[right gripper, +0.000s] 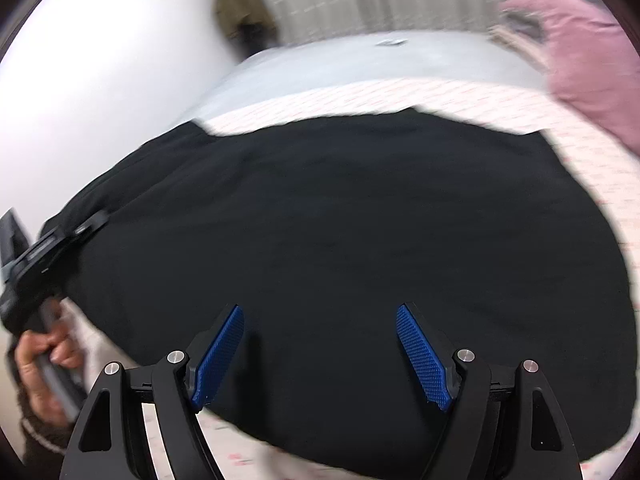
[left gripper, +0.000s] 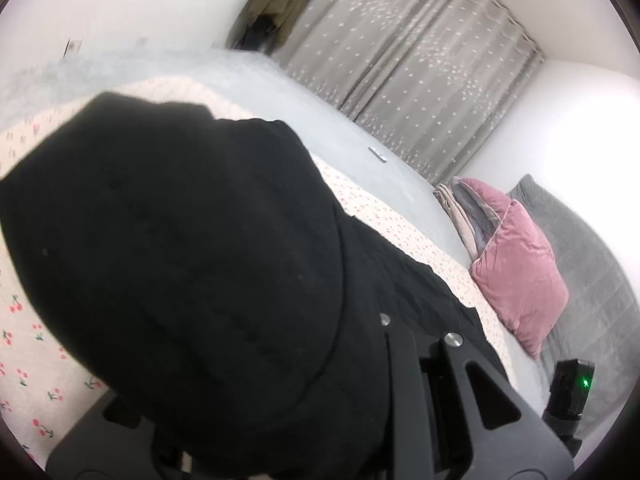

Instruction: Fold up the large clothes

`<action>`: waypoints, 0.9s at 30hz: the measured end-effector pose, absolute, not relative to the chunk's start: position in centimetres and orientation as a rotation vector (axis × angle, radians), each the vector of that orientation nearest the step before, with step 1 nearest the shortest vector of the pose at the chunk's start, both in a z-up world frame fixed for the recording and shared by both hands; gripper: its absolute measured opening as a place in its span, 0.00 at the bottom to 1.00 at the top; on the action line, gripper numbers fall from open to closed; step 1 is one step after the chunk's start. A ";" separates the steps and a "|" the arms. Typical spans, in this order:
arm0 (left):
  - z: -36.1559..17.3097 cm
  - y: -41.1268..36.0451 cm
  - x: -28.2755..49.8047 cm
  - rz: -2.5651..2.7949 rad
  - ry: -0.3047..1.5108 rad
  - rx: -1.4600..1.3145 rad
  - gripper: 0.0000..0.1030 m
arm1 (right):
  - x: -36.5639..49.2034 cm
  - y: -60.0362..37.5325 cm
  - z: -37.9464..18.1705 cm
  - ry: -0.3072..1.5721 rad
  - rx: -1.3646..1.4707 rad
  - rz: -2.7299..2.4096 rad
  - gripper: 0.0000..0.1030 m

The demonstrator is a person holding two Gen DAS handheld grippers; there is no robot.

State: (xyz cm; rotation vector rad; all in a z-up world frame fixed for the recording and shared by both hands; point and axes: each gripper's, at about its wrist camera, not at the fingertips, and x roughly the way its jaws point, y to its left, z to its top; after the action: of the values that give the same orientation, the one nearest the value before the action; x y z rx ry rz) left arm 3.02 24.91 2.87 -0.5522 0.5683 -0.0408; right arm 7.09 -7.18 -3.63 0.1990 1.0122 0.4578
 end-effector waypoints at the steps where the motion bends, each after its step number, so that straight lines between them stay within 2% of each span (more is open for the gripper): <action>1: 3.1 24.4 2.8 -0.047 0.551 -0.527 0.24 | 7.2 -6.4 -4.1 1.026 0.197 0.487 0.78; 9: 7.3 16.5 2.0 -0.221 0.408 -0.289 0.24 | 8.5 -4.9 -7.3 1.093 0.094 0.477 0.78; 14: 7.9 11.4 2.8 -0.364 0.396 -0.247 0.25 | 8.3 -7.2 -6.3 1.129 0.205 0.516 0.78; 21: 6.6 3.3 3.9 -0.527 0.447 -0.111 0.26 | 7.7 -19.7 -3.8 1.015 0.491 0.298 0.78; 27: 1.8 -5.9 3.9 -0.699 0.571 0.096 0.28 | 6.6 -28.5 -4.2 0.992 0.606 0.093 0.78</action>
State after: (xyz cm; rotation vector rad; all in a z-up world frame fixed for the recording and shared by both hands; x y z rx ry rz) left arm 3.91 -5.86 1.80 0.0957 0.5711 -0.6990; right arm 6.61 -28.49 -4.18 0.6064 0.9917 0.0929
